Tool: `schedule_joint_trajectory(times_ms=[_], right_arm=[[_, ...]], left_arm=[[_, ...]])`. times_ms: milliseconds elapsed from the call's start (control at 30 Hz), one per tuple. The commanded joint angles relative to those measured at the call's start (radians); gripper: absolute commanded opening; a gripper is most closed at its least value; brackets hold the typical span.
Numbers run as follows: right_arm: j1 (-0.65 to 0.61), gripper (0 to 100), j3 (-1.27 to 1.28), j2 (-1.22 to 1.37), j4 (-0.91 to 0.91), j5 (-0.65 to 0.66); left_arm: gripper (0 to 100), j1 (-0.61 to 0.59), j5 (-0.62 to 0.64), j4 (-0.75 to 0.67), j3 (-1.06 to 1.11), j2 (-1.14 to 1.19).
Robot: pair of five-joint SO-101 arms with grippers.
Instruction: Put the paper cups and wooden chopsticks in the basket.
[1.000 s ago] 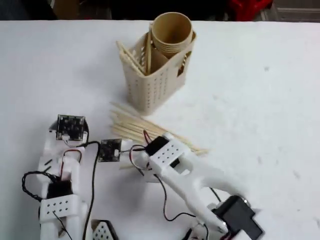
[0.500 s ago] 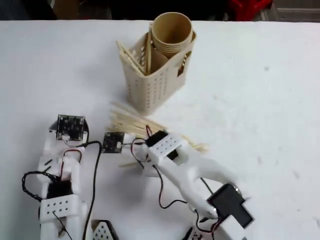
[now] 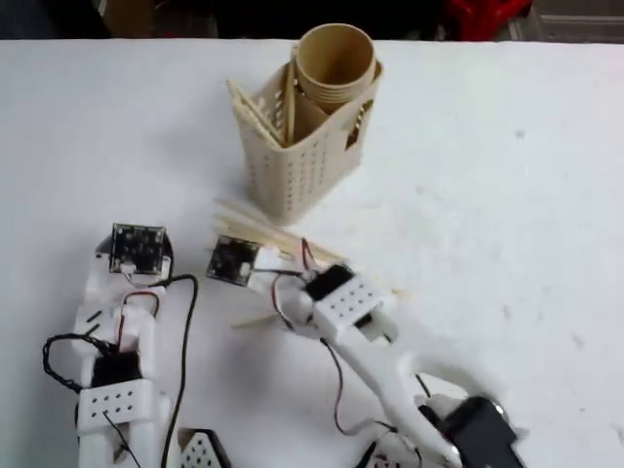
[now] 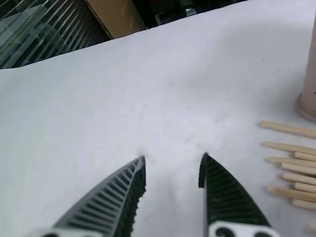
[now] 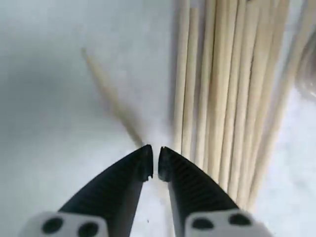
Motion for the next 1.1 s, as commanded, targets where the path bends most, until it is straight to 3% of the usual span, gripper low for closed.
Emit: schedule_joint_trajectory(times_ms=[0,267,567,700,1067], right_arm=[[0.012,4.3,0.044,-0.113,-0.027,0.04],[0.016,16.7,0.012,0.039,-0.031,0.074],[0.019,10.0,-0.011,0.165,-0.028,0.121],[0.039,1.5,-0.04,0.173,-0.027,0.057],[0.127,1.6,-0.163,0.159,0.058,-0.038]], left_arm=[[19,0.007,0.008,0.002,0.0,-0.015],[19,0.005,0.008,0.002,0.0,-0.015],[19,0.005,0.008,0.002,0.0,-0.015],[19,0.005,0.008,0.002,0.0,-0.015],[19,0.007,0.008,0.002,0.0,-0.015]])
